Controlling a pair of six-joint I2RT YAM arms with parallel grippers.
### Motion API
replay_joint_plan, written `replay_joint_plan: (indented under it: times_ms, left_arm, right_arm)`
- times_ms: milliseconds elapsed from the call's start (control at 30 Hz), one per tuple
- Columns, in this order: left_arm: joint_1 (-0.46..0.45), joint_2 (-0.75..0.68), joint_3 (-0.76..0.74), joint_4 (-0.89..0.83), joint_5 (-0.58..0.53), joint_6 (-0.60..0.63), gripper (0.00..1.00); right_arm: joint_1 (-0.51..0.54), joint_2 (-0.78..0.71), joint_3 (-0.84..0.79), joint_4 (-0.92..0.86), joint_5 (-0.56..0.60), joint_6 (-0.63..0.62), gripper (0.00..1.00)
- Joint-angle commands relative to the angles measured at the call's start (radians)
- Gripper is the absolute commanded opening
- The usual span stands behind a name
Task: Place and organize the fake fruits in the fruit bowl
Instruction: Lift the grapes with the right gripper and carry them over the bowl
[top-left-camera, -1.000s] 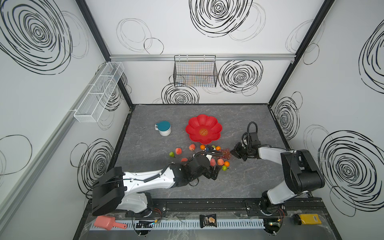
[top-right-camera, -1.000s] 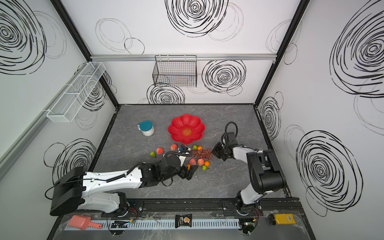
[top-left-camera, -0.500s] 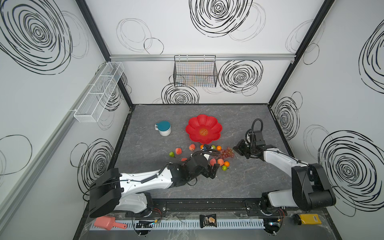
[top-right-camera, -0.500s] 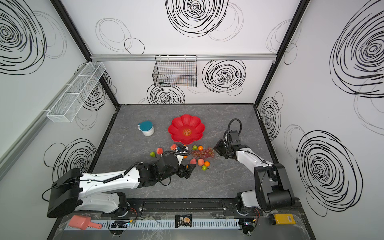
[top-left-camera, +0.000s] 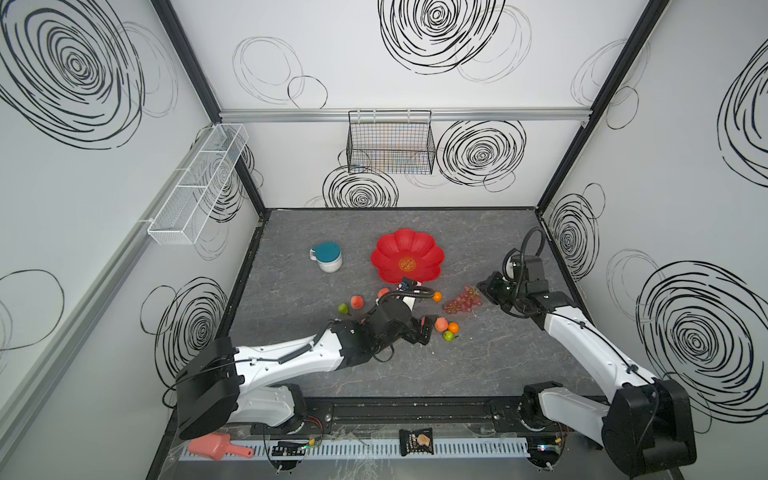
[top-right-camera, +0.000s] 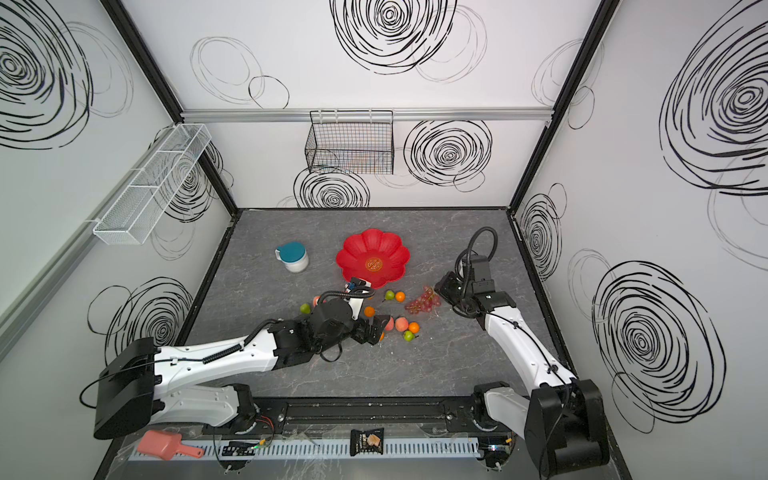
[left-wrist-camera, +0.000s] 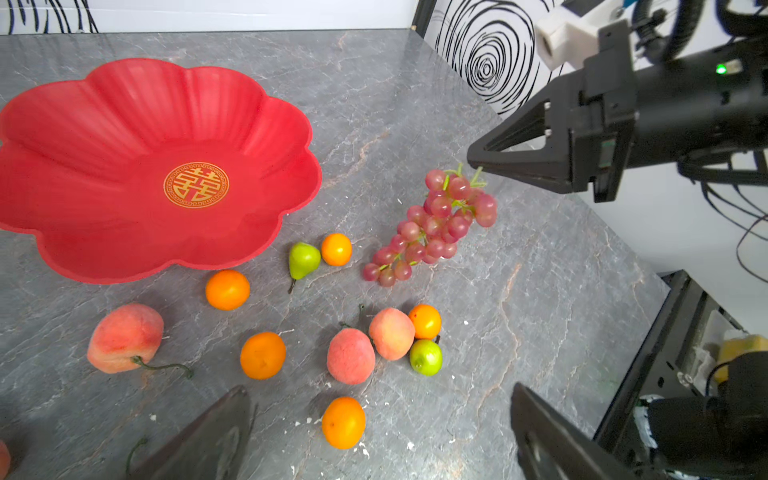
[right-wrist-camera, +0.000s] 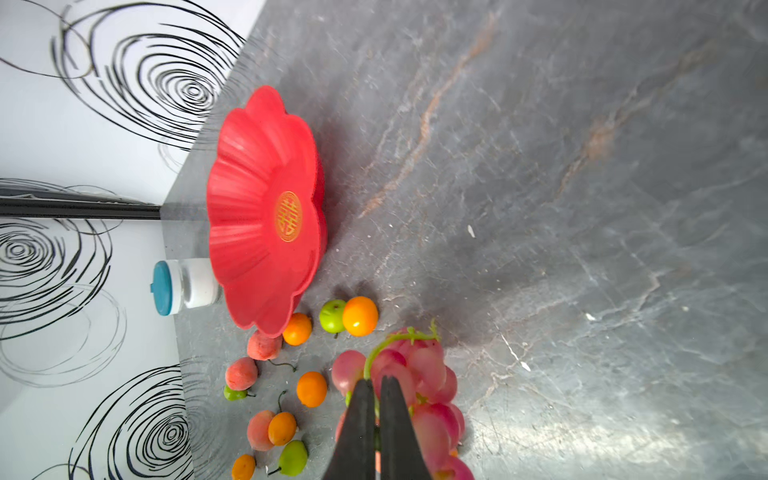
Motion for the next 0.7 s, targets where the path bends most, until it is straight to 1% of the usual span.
replay_joint_plan:
  times_ms: [0, 167, 300, 567, 667]
  left_arm:
    - [0.030, -0.025, 0.035, 0.063, 0.023, -0.025, 0.99]
    - [0.081, -0.029, 0.049, 0.071, 0.050, -0.032, 0.99]
    - [0.129, -0.037, 0.055, 0.063, 0.052, -0.035, 0.99]
    - [0.252, -0.088, 0.021, 0.064, 0.029, -0.040, 0.99]
    - [0.300, -0.113, 0.000, 0.067, 0.039, -0.037, 0.99]
  right_arm:
    - [0.013, -0.044, 0.065, -0.042, 0.022, -0.039, 0.00]
    - [0.049, -0.069, 0.152, -0.031, 0.040, -0.063, 0.00]
    - [0.089, -0.035, 0.224, -0.011, 0.055, -0.069, 0.00]
    - [0.206, 0.155, 0.372, 0.082, 0.054, -0.075, 0.00]
    - [0.245, 0.240, 0.425, 0.107, 0.070, -0.075, 0.00]
